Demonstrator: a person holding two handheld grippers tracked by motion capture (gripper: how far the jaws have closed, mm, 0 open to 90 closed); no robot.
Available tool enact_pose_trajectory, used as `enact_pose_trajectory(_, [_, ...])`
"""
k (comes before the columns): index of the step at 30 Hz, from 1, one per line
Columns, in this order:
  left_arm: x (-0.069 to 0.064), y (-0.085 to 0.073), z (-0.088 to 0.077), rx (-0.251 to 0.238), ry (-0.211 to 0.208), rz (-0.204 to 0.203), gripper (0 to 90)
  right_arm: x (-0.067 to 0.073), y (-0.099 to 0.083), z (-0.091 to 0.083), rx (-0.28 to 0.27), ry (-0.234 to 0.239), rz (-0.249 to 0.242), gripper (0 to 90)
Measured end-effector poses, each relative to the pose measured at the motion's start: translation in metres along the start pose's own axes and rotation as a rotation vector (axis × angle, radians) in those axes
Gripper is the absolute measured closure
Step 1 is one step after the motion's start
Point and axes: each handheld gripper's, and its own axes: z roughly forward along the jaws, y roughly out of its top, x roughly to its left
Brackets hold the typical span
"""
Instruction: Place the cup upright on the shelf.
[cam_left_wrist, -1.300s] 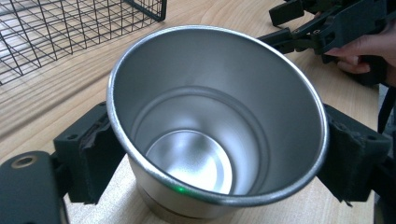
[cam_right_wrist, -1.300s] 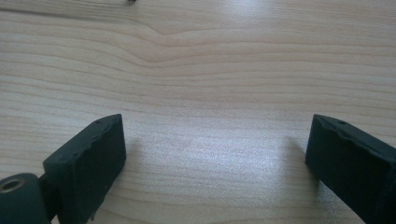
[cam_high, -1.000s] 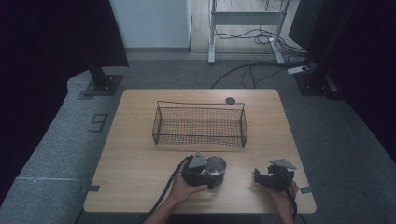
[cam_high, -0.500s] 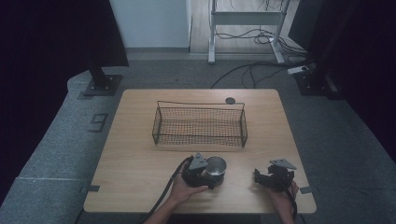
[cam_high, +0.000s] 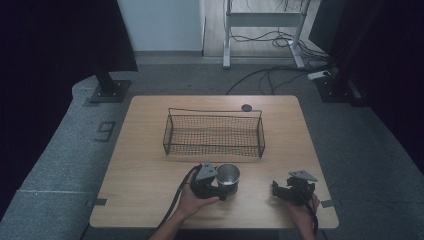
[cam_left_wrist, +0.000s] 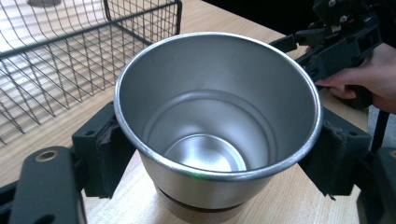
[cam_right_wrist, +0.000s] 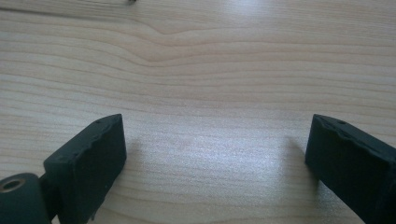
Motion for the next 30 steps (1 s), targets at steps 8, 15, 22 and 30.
enact_pose_trajectory(8, [0.009, 0.004, -0.012, -0.026, 0.021, -0.005, 19.0, 0.0, 0.0, 0.0, 0.0, 0.0, 0.0, 5.0])
enact_pose_trajectory(15, [0.016, 0.01, -0.023, -0.044, 0.038, -0.005, 19.0, 0.0, 0.0, 0.0, 0.0, 0.0, 0.0, 5.0])
enact_pose_trajectory(22, [0.022, 0.015, -0.032, -0.058, 0.05, -0.005, 19.0, 0.0, 0.0, 0.0, 0.0, 0.0, 0.0, 5.0])
enact_pose_trajectory(30, [0.027, 0.019, -0.038, -0.064, 0.047, -0.001, 19.0, 0.0, 0.0, 0.0, 0.0, 0.0, 0.0, 5.0])
